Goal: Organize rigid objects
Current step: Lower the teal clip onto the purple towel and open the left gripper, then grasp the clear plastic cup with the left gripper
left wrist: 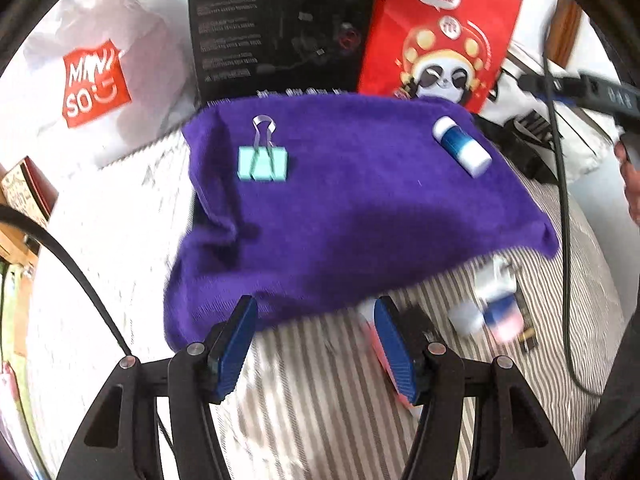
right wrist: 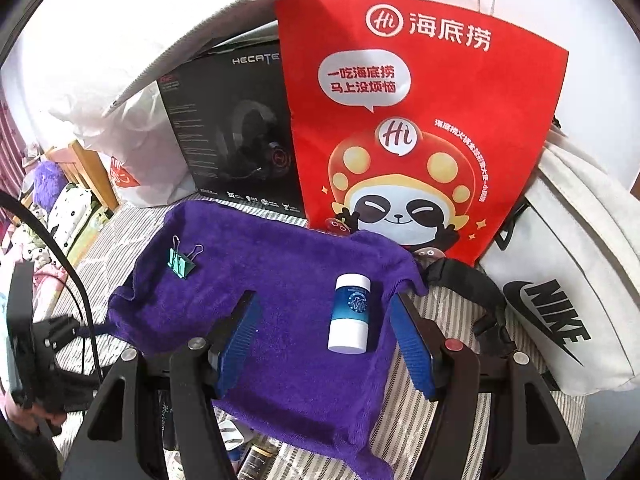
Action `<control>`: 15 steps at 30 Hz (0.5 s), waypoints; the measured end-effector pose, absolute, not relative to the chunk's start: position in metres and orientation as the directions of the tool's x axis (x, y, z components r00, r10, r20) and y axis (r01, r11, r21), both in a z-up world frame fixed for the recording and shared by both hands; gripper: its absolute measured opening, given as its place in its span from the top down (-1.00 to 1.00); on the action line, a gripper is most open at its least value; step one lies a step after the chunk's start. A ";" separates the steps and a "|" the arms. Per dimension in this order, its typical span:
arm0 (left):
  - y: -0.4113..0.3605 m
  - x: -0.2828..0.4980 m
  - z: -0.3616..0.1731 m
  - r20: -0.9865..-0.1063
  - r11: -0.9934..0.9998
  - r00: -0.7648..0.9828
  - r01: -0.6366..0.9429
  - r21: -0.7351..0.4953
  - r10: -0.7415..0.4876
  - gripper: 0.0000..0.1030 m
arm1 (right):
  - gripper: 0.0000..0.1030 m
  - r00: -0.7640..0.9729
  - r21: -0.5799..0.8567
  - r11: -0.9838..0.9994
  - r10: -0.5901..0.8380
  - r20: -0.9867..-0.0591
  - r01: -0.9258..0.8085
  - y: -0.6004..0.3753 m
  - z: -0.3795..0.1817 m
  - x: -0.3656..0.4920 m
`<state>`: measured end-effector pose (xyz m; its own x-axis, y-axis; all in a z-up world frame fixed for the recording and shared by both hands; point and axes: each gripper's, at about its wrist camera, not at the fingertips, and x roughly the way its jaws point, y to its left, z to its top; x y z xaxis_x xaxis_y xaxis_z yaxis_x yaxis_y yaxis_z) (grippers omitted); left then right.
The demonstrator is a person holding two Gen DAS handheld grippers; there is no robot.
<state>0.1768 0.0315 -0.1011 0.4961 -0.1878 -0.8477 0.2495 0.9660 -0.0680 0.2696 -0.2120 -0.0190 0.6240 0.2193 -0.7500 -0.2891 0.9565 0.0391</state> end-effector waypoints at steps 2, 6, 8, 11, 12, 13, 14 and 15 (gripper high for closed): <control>0.031 0.172 -0.104 -0.848 0.964 0.490 0.253 -0.083 -0.201 -0.14 | -0.29 0.628 0.036 0.956 0.219 -0.746 -0.291 -0.211 -0.017 0.268; 0.024 0.172 -0.111 -0.851 0.961 0.479 0.259 -0.096 -0.214 -0.14 | -0.29 0.634 0.029 0.956 0.216 -0.743 -0.293 -0.210 -0.015 0.266; 0.022 0.172 -0.112 -0.854 0.962 0.479 0.261 -0.083 -0.204 -0.14 | -0.29 0.634 0.025 0.956 0.213 -0.743 -0.291 -0.210 -0.015 0.266; 0.024 0.173 -0.114 -0.858 0.968 0.488 0.248 -0.043 -0.163 -0.14 | -0.29 0.636 0.021 0.957 0.208 -0.743 -0.288 -0.210 -0.015 0.265; 0.025 0.173 -0.114 -0.859 0.970 0.492 0.240 -0.027 -0.145 -0.14 | -0.29 0.637 0.018 0.957 0.205 -0.743 -0.288 -0.210 -0.015 0.265; 0.028 0.172 -0.115 -0.859 0.973 0.497 0.230 -0.007 -0.123 -0.14 | -0.29 0.637 0.018 0.958 0.204 -0.743 -0.287 -0.211 -0.015 0.265; 0.030 0.172 -0.115 -0.858 0.975 0.500 0.222 -0.002 -0.115 -0.14 | -0.29 0.637 0.018 0.958 0.203 -0.743 -0.285 -0.211 -0.015 0.265; 0.032 0.171 -0.115 -0.857 0.976 0.502 0.217 -0.005 -0.116 -0.14 | -0.29 0.636 0.018 0.958 0.204 -0.745 -0.286 -0.211 -0.015 0.265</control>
<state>0.1712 0.0318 -0.1152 0.5019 -0.1164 -0.8571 0.2172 0.9761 -0.0054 0.2650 -0.2111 -0.0145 0.6356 0.2039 -0.7446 -0.2858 0.9581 0.0184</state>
